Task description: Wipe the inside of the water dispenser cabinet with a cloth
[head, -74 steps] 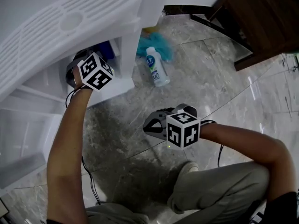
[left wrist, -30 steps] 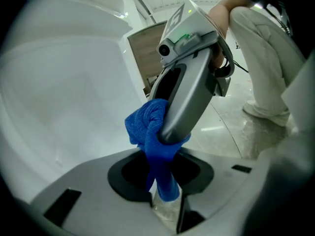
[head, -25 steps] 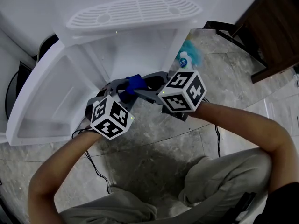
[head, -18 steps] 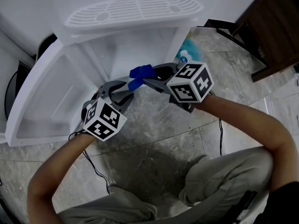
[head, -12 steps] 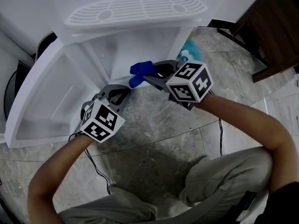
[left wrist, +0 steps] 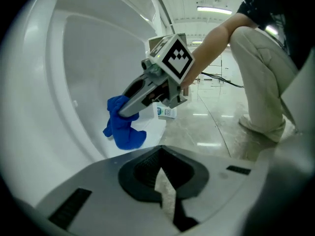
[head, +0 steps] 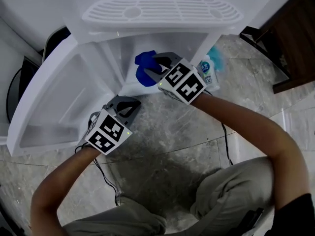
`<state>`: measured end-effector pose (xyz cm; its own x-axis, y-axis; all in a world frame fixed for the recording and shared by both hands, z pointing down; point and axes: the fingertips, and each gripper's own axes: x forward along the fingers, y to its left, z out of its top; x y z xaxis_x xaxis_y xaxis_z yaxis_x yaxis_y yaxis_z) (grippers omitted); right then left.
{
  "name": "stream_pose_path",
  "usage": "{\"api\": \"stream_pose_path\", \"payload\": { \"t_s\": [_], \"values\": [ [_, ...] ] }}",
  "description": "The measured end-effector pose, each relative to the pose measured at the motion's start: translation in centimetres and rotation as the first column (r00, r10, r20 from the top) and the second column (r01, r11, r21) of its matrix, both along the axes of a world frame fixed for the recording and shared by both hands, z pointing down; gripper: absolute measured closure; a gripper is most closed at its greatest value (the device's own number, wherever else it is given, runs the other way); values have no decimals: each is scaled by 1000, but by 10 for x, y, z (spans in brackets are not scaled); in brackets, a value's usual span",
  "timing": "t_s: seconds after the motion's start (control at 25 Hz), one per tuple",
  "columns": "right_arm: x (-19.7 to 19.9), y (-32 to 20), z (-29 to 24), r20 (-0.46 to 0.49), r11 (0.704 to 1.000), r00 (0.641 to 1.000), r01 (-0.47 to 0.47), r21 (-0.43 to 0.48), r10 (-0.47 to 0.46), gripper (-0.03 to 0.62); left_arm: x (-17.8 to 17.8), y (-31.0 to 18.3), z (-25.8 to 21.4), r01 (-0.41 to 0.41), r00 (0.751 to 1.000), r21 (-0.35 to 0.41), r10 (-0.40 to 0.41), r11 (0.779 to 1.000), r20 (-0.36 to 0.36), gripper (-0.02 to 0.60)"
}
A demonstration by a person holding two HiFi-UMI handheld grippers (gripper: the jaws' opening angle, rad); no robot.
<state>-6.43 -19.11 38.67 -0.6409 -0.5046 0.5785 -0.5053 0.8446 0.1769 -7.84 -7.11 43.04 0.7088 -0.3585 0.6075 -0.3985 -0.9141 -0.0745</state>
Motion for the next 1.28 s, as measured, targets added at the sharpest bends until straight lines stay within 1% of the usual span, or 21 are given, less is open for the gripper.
{"api": "stream_pose_path", "payload": {
  "t_s": [0.08,0.12,0.24,0.32,0.4,0.52,0.64,0.72,0.8,0.96,1.12,1.2,1.28],
  "values": [
    [-12,-12,16,-126,995,990,65,73,-55,497,-5,3,5,6,1000,-22,-6,1000,4,574],
    [-21,-17,22,-171,990,982,98,98,-80,497,-7,3,6,10,1000,-28,-9,1000,6,574],
    [-54,-27,37,-248,970,955,202,133,-165,497,-14,4,2,26,1000,-34,-26,999,0,574],
    [-68,-35,47,-292,960,936,243,135,-196,497,-20,2,-2,44,999,-36,-44,998,-1,574],
    [-72,-47,60,-331,957,921,259,132,-204,496,-28,3,-3,67,998,-50,-67,996,-3,574],
    [-70,-70,76,-403,942,890,297,155,-214,496,-38,8,0,83,997,-64,-83,994,1,574],
    [-72,-87,80,-433,938,875,310,156,-217,496,-41,10,5,88,996,-71,-88,994,10,574],
    [-73,-87,80,-441,935,868,321,153,-227,496,-39,9,9,91,996,-77,-90,993,10,574],
    [-73,-79,80,-437,929,866,337,149,-244,496,-34,6,9,88,996,-81,-88,993,2,574],
    [-72,-53,83,-441,910,852,383,157,-282,496,-29,0,10,83,997,-76,-83,994,-2,574],
    [-74,-56,86,-474,896,832,408,173,-287,496,-35,-6,12,113,994,-90,-114,990,-4,574],
    [-73,-64,89,-477,900,833,402,172,-281,496,-35,-3,12,116,993,-95,-117,989,-5,574],
    [-73,-77,90,-472,912,842,376,163,-263,496,-37,-1,12,114,993,-96,-114,989,2,574]
  ]
}}
